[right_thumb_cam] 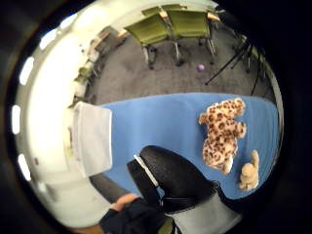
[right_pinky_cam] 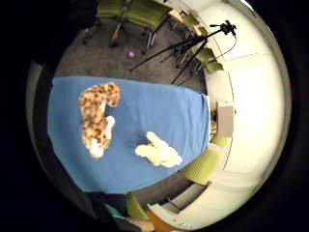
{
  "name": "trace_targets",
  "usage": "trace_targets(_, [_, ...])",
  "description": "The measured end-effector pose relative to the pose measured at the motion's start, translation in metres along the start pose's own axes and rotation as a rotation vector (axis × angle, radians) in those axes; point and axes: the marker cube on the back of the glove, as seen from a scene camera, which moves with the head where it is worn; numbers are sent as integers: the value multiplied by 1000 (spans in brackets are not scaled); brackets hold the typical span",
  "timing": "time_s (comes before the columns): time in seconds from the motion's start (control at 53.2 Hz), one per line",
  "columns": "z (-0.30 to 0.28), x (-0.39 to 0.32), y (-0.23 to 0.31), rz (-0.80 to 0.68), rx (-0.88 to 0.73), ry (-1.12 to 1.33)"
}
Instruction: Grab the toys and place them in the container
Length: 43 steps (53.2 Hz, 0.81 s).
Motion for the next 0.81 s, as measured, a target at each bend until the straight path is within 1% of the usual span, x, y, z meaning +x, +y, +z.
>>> trace_targets(0.169, [65, 3, -6, -22, -91, -22])
trace_targets(0.301, [101, 5, -9, -32, -163, -22])
trace_targets(0.545, [133, 19, 0, -14, -306, -1])
trace_targets(0.602, [138, 26, 6, 3, -306, -32])
trace_targets(0.809, [140, 40, 25, 62, -226, -159])
